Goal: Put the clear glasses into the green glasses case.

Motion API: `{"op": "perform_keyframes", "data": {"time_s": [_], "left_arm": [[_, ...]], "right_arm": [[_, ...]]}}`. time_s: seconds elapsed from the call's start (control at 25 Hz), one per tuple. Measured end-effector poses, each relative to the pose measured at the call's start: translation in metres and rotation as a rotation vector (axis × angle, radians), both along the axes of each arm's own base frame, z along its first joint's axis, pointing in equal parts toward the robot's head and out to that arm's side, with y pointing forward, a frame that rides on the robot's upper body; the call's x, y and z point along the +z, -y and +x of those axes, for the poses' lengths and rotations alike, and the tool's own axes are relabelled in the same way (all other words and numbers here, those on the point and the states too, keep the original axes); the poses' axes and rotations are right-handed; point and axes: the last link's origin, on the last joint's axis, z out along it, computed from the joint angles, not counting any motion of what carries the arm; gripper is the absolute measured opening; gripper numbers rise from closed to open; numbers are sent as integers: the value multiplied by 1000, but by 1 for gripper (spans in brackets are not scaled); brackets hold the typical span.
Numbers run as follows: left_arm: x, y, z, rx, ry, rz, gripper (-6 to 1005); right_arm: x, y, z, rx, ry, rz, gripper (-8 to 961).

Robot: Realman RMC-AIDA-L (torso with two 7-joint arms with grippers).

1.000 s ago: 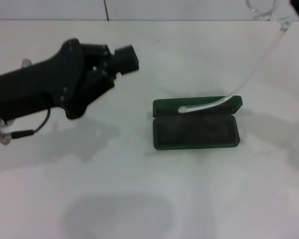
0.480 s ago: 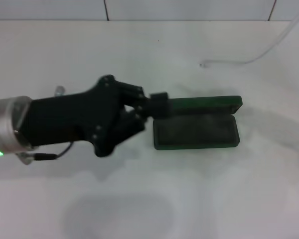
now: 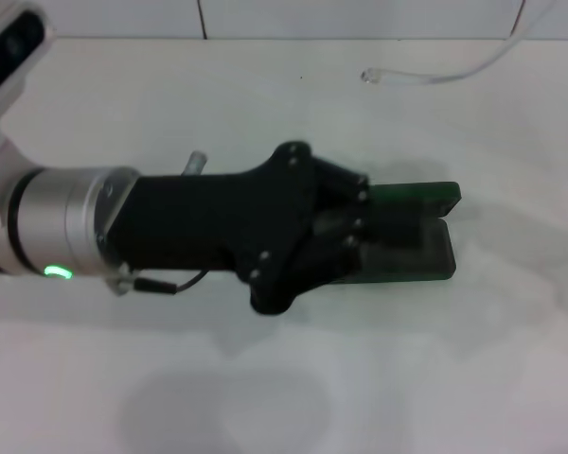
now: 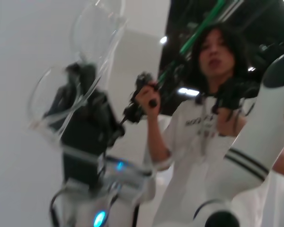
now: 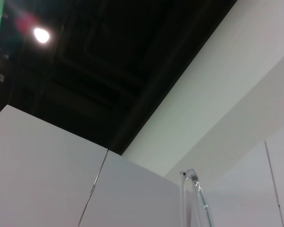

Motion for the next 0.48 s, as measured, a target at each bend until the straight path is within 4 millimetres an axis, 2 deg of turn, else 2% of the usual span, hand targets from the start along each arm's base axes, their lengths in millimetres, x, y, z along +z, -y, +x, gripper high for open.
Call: {"op": "perform_keyframes", "data": {"time_s": [0.08, 0.48], "left_arm": [[2, -5, 14, -23, 45, -1, 44], [1, -17, 36, -37, 57, -31, 44]], "right_arm": [[-2, -1, -1, 0, 3, -5, 70], [-13, -5, -6, 1, 5, -15, 69]]}}
